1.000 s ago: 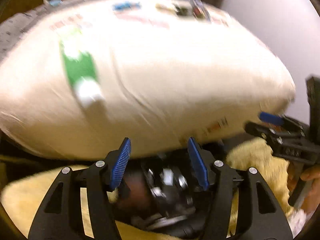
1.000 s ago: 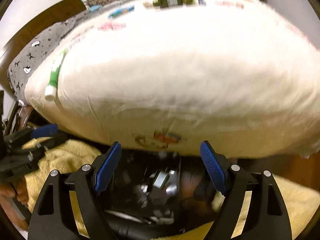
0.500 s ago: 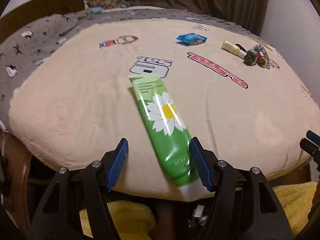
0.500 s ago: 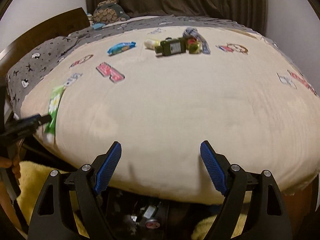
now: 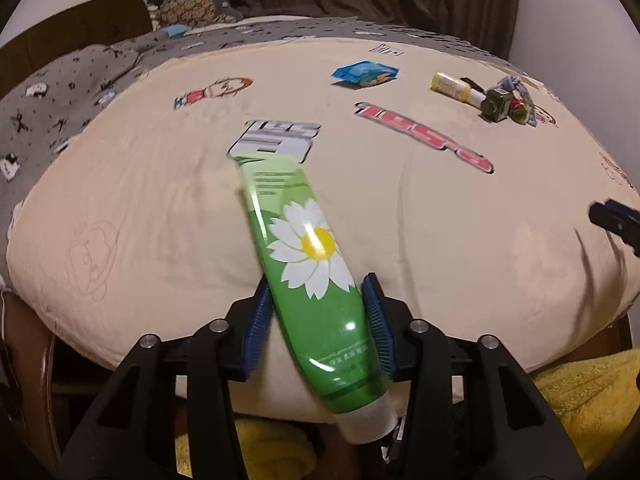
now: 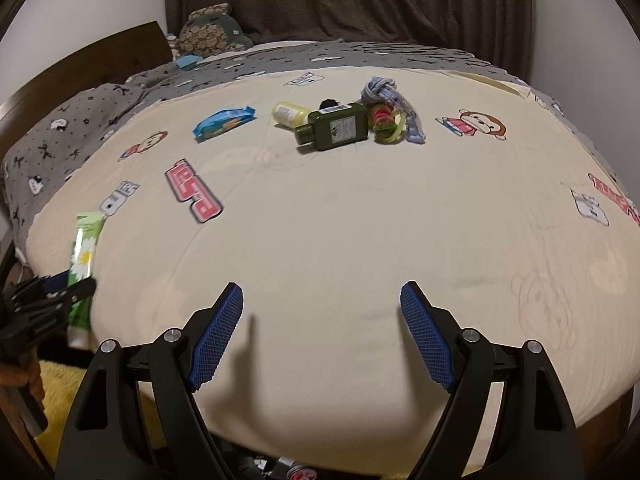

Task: Collect trash
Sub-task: 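Grasp the green daisy cream tube with the left tool, then grasp the small green bottle with the right tool while the left holds the tube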

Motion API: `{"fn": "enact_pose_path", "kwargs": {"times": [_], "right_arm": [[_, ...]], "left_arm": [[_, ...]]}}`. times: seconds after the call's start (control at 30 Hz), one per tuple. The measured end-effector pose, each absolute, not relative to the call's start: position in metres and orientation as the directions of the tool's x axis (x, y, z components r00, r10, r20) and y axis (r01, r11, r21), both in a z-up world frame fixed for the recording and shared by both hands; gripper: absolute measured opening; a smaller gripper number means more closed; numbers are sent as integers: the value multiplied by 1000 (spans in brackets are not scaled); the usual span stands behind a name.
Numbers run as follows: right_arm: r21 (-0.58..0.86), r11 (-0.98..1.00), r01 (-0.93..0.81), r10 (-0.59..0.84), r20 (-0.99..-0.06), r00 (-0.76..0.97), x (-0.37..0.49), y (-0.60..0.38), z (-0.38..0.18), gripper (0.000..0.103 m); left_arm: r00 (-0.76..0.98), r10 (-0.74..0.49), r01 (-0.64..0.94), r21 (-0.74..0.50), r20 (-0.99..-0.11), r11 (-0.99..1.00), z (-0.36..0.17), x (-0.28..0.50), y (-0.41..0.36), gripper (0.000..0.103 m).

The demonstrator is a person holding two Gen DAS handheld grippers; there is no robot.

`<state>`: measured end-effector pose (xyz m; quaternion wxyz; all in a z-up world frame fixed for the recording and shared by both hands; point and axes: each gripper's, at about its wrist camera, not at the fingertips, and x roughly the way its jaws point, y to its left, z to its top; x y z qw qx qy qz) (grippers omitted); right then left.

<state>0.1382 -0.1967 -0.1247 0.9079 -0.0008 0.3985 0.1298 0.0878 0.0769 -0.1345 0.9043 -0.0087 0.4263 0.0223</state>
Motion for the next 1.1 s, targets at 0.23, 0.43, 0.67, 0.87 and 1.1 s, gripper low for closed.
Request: {"fn": "enact_pose_path", "kwargs": {"times": [0.23, 0.43, 0.67, 0.87, 1.1], "right_arm": [[107, 977, -187, 206, -714, 669, 183, -204, -119, 82], [135, 977, -167, 213, -714, 667, 225, -204, -121, 82], [171, 970, -171, 242, -725, 645, 268, -175, -124, 82], [141, 976, -167, 215, -758, 616, 300, -159, -134, 88], [139, 979, -152, 203, -775, 598, 326, -158, -143, 88]], "left_arm": [[672, -23, 22, -11, -740, 1000, -111, 130, 56, 6], [672, -44, 60, -4, -740, 998, -111, 164, 41, 6], [670, -86, 75, -48, -737, 996, -111, 190, 43, 6], [656, -112, 104, -58, -746, 993, -113, 199, 46, 7], [604, -157, 107, -116, -782, 987, -131, 203, 58, 10]]}}
